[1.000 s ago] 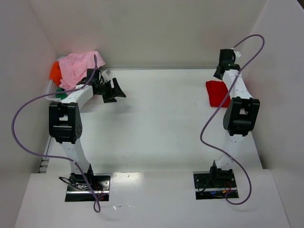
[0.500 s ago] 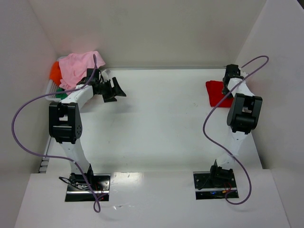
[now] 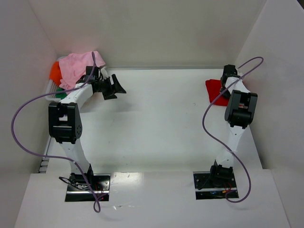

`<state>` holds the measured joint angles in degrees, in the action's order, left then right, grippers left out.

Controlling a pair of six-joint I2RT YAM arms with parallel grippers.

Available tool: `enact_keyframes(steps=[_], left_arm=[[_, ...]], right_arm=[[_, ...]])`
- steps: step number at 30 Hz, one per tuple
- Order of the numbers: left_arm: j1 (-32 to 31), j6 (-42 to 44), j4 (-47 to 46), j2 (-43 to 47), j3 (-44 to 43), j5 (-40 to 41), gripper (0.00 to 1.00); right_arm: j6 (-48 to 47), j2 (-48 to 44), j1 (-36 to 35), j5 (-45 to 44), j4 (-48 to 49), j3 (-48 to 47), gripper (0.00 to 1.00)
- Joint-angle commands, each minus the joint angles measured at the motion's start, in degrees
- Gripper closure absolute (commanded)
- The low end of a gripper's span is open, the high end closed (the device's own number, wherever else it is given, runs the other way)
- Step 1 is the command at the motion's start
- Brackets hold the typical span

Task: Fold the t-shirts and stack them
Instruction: Put the neatly folded tshirt into the corner of the board with the right arm

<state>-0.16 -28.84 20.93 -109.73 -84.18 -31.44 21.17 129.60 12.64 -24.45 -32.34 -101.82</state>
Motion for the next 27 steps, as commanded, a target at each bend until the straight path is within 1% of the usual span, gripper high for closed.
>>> enact_keyframes(steps=[1,3,4,6,7,10,16,21,24,27], left_arm=[[0.34,-0.95,-0.98,0.75,-2.82,-0.99,0.17],[0.34,-0.95,-0.98,0.75,-2.83,-0.99,0.17],[0.34,-1.48,-0.98,0.75,-2.83,-0.99,0.17],[0.34,-1.48,-0.98,0.23,-2.83,-0.99,0.17],[0.34,-1.48,-0.98,0.22,-2.83,-0.99,0.17],[0.34,-1.48,-0.45,0.22,-3.36,-0.99,0.17],[0.34,-1.48,-0.45,0.22,-3.36,-0.99,0.17],[0.34,-1.48,-0.45,0.22,-3.36,-0.99,0.17],[0.34,-1.48,-0.45,0.22,-3.36,-0.99,0.17],[0.34,-1.48,-0.45,0.83,-3.36,-0.99,0.17]], right_arm=[[1.07,4.34,-0.25,2.91,1.75,-4.34,0.85],[0.46,6.35,-0.25,3.53,1.75,-6.19,0.83],[0.45,7.32,-0.25,4.14,0.36,-9.33,0.83],[-0.07,9.95,-0.25,4.14,-1.40,-12.51,0.83],[-0.07,10.75,-0.77,4.14,-2.02,-15.66,0.82],[-0.60,12.61,-1.31,4.67,-3.96,-20.59,0.80],[-0.60,14.53,-1.83,6.61,-3.96,-24.21,0.79],[-1.13,16.30,-1.83,9.94,-3.96,-27.64,0.79],[-1.13,18.23,-1.83,9.42,-4.74,-30.36,0.79],[-1.66,21.03,-1.83,8.11,-7.37,-35.45,0.78]])
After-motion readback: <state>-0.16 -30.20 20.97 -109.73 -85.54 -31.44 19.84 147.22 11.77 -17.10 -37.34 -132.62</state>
